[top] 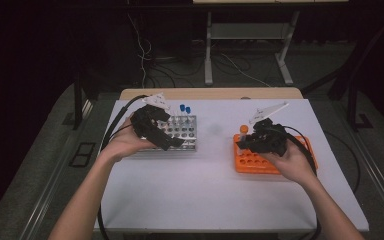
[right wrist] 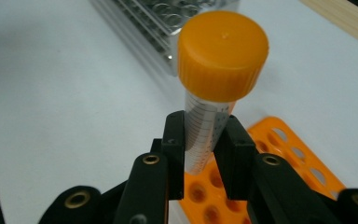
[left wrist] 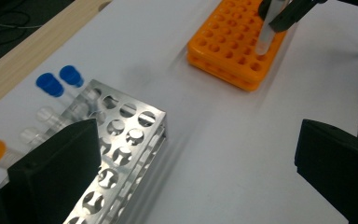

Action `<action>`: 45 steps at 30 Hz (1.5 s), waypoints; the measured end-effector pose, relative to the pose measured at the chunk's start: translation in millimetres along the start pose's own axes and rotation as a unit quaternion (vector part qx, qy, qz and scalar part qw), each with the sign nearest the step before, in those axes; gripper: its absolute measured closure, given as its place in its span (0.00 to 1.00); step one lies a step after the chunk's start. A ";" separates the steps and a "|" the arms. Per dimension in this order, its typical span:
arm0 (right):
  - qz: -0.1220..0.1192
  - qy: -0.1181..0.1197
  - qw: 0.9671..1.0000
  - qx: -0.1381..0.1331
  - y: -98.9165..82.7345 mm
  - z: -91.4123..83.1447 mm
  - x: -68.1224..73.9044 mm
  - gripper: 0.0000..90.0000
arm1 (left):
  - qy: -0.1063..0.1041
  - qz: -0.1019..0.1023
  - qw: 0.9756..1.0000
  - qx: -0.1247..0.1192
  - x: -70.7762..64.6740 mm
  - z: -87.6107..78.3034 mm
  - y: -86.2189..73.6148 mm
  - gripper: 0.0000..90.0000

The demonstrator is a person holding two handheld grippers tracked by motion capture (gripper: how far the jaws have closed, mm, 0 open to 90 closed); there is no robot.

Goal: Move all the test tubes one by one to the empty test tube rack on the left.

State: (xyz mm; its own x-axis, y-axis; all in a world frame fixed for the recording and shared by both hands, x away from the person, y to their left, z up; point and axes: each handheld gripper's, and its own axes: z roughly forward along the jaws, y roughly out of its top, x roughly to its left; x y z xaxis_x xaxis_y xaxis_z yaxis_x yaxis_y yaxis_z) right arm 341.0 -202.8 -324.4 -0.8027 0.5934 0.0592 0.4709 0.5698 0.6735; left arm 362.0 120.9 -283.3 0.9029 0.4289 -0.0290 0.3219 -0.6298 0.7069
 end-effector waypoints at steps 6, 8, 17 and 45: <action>-0.022 0.019 1.000 0.009 15.1 10.2 17.0 0.82 | -0.016 0.014 1.000 -0.002 -6.8 5.7 6.8 0.02; -0.031 0.024 0.999 0.010 19.7 14.2 21.1 0.82 | -0.021 0.019 1.000 0.000 -9.1 7.5 9.3 0.03; -0.063 0.046 0.997 0.014 38.1 35.5 39.7 0.82 | -0.044 0.042 0.998 0.010 -16.7 13.3 20.1 0.10; -0.095 0.080 0.992 0.002 67.8 79.9 69.1 0.78 | -0.068 0.069 0.995 0.039 -10.0 14.9 20.6 0.76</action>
State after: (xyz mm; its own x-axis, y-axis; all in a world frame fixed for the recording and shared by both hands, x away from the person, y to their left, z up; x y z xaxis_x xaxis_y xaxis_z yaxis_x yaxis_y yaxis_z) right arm 346.7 -77.6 -333.5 -0.9249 0.3771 0.0483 0.3066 0.6646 0.6814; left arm 363.9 94.0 -279.1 0.9683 0.2473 -0.0341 0.2086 -0.7265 0.6547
